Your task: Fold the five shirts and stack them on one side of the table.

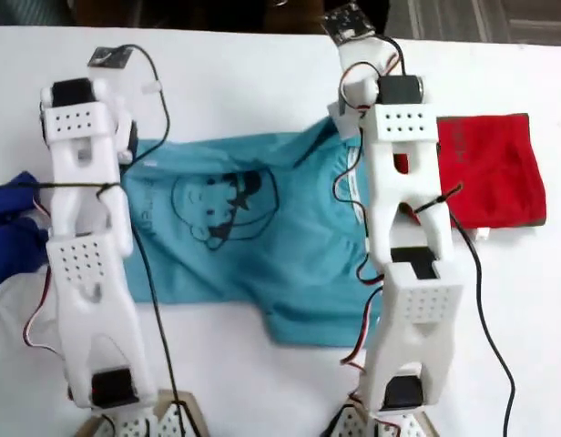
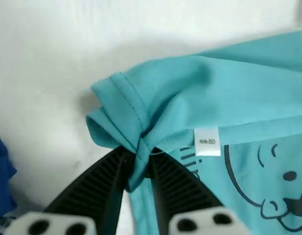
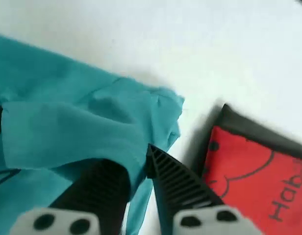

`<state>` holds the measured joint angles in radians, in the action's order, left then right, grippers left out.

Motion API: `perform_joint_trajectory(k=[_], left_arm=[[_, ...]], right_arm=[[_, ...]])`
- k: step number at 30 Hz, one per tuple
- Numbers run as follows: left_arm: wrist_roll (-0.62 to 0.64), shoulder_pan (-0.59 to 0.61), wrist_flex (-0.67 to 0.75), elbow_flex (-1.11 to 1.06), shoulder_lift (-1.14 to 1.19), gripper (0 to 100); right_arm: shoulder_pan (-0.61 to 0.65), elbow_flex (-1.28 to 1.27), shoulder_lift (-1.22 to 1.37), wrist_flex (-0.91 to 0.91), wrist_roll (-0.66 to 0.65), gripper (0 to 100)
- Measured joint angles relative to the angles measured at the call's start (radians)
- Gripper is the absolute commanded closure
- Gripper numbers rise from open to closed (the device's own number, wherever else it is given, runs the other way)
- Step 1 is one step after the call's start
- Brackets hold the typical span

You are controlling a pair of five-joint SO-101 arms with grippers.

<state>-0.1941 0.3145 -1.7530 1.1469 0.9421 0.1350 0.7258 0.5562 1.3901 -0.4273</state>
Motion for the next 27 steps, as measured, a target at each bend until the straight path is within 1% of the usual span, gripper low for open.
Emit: perform_joint_trajectory(k=[4, 7, 11, 18, 21, 24, 27], left_arm=[[-0.029, 0.0, -0.017, 0.017, 0.0, 98], [-0.029, 0.0, -0.017, -0.044, -0.017, 98], [-0.029, 0.0, -0.017, -0.222, -0.13, 98], [-0.058, 0.003, -0.017, -0.595, -0.451, 98], [-0.084, 0.003, -0.002, -0.752, -0.594, 98], [-0.094, 0.003, 0.049, -0.916, -0.709, 98], [-0.115, 0.003, 0.107, -1.08, -0.804, 98]], right_arm=[[0.0, 0.0, -0.003, 0.095, 0.0, 97.9], [0.0, 0.0, -0.035, 0.158, 0.0, 97.9], [0.015, 0.0, -0.117, 0.235, 0.003, 97.9], [0.026, -0.011, -0.304, 0.345, 0.003, 97.9], [0.025, -0.118, -0.407, 0.354, 0.003, 97.9], [0.026, -0.298, -0.529, 0.351, 0.003, 97.9], [0.026, -0.512, -0.686, 0.278, 0.003, 97.9]])
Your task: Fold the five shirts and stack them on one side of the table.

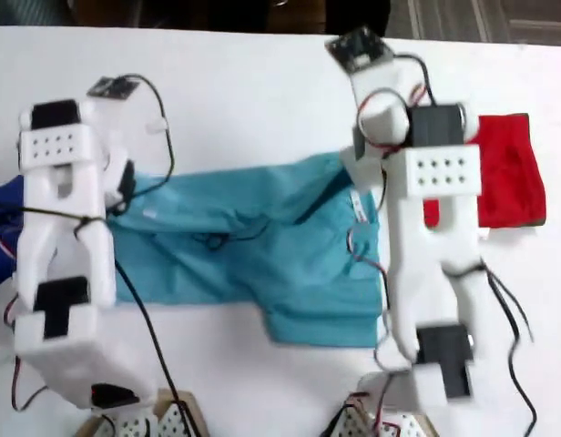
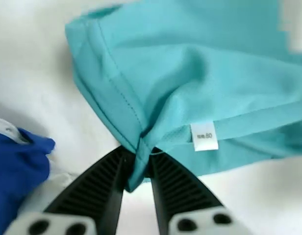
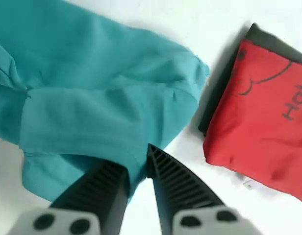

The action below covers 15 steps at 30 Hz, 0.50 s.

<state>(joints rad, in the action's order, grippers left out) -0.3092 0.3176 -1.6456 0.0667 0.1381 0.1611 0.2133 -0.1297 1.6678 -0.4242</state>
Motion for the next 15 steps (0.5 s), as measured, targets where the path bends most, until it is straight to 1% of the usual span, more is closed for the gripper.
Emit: perform_joint_trajectory(k=[5, 8, 11, 15], left_arm=[[-0.029, 0.0, 0.075, -0.229, -0.132, 98], [-0.044, 0.003, 0.112, -0.344, -0.198, 98], [-0.051, 0.028, 0.157, -0.445, -0.242, 98], [-0.091, 0.057, 0.203, -0.563, -0.278, 98]], right_arm=[[0.0, -0.454, -0.296, -0.172, -0.041, 97.9], [-0.017, -0.706, -0.451, -0.236, -0.071, 97.9], [-0.049, -0.87, -0.578, -0.247, -0.104, 97.9], [-0.089, -0.982, -0.712, -0.247, -0.147, 97.9]])
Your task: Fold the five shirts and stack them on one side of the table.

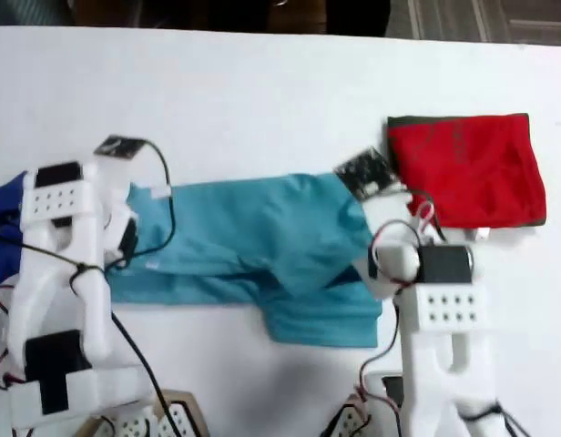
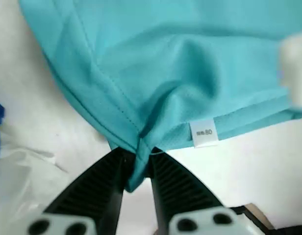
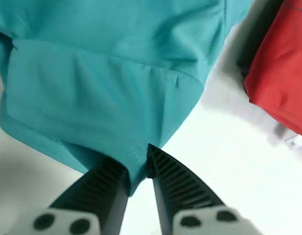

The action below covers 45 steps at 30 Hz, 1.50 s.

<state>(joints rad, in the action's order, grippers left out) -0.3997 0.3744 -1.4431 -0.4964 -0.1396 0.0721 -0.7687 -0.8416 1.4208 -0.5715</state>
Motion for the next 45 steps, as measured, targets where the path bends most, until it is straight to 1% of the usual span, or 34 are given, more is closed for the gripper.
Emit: perform_joint_trajectory(k=[5, 10, 14, 16, 22, 24, 25, 29, 31, 34, 37, 42, 45], left_arm=[[-0.015, 0.017, 0.072, -0.098, -0.003, 98], [-0.015, 0.017, 0.066, -0.103, -0.017, 98], [-0.015, 0.02, 0.061, -0.104, -0.032, 98], [-0.015, 0.02, 0.068, -0.123, -0.034, 98], [-0.015, 0.02, 0.155, -0.198, -0.02, 97], [-0.015, 0.018, 0.166, -0.198, -0.002, 94], [-0.015, 0.018, 0.166, -0.198, 0.008, 91], [-0.048, 0.02, 0.149, -0.198, 0.009, 76], [-0.057, 0.021, 0.118, -0.175, 0.009, 75], [-0.058, 0.055, 0.072, -0.098, 0.011, 77], [-0.058, 0.081, 0.0, 0.023, 0.011, 77], [-0.058, 0.08, -0.129, 0.249, 0.02, 77], [-0.058, 0.083, -0.157, 0.341, 0.02, 77]], right_arm=[[-0.011, -0.072, -0.1, 0.031, -0.029, 97.9], [-0.011, -0.043, -0.181, 0.092, -0.029, 97.9], [-0.011, -0.02, -0.195, 0.15, -0.037, 97.9], [-0.011, -0.044, -0.195, 0.155, -0.071, 97.9], [-0.011, -0.16, -0.195, 0.126, -0.144, 97.4], [-0.011, -0.183, -0.195, 0.115, -0.157, 96.1], [-0.011, -0.183, -0.195, 0.112, -0.161, 93.7], [-0.011, -0.183, -0.195, 0.112, -0.163, 79.4], [-0.011, -0.183, -0.198, 0.112, -0.163, 74.8], [-0.011, -0.183, -0.203, 0.112, -0.163, 74.1], [-0.011, -0.127, -0.203, 0.112, -0.163, 74.1], [-0.011, 0.072, -0.203, 0.147, -0.163, 74.1], [-0.011, 0.215, -0.204, 0.204, -0.163, 74.1]])
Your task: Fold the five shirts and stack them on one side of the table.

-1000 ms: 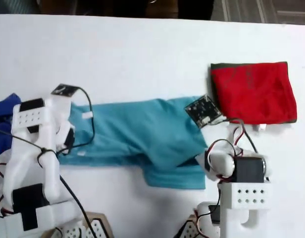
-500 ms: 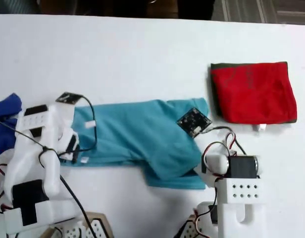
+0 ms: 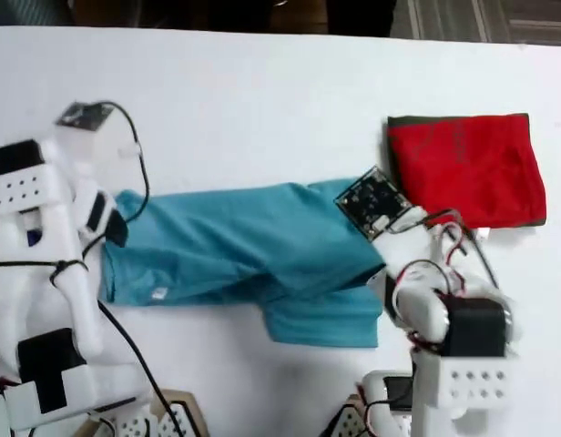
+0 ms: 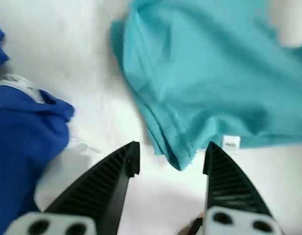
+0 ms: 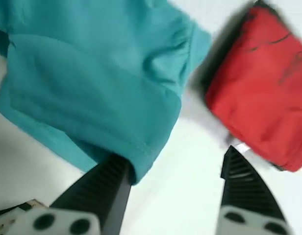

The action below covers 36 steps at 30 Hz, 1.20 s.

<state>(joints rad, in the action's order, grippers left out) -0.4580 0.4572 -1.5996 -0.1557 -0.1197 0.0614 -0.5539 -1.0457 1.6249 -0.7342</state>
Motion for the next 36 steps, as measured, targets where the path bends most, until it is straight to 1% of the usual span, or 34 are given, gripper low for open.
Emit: perform_joint_trajectory(k=[3, 7, 9, 12, 16, 20, 22, 25, 28, 32, 36], left_arm=[[0.0, 0.0, -0.003, 0.032, 0.003, 77], [0.008, -0.023, -0.003, 0.032, 0.005, 77], [0.037, -0.043, -0.003, 0.032, 0.005, 77], [0.069, -0.092, 0.0, 0.032, 0.006, 77], [0.103, -0.18, 0.086, -0.021, 0.028, 77], [0.13, -0.224, 0.175, -0.048, 0.173, 77], [0.135, -0.224, 0.196, -0.038, 0.279, 77], [0.137, -0.224, 0.196, 0.009, 0.431, 77], [0.137, -0.209, 0.158, 0.078, 0.531, 77], [0.137, -0.193, 0.133, 0.149, 0.606, 77], [0.16, -0.189, 0.117, 0.206, 0.655, 77]], right_arm=[[0.0, 0.086, 0.0, 0.051, -0.003, 74.1], [0.0, 0.052, 0.0, 0.068, -0.003, 74.1], [0.003, -0.018, 0.0, 0.066, -0.003, 74.1], [0.043, -0.169, 0.0, 0.037, -0.002, 74.1], [0.098, -0.396, 0.0, -0.091, -0.002, 74.1], [0.107, -0.551, 0.0, -0.192, -0.008, 74.1], [0.101, -0.583, 0.0, -0.203, -0.052, 74.1], [0.049, -0.588, 0.0, -0.206, -0.123, 73.9], [0.008, -0.583, 0.0, -0.18, -0.187, 73.8], [-0.003, -0.456, 0.0, -0.061, -0.235, 73.8], [0.012, -0.29, 0.0, 0.061, -0.238, 73.8]])
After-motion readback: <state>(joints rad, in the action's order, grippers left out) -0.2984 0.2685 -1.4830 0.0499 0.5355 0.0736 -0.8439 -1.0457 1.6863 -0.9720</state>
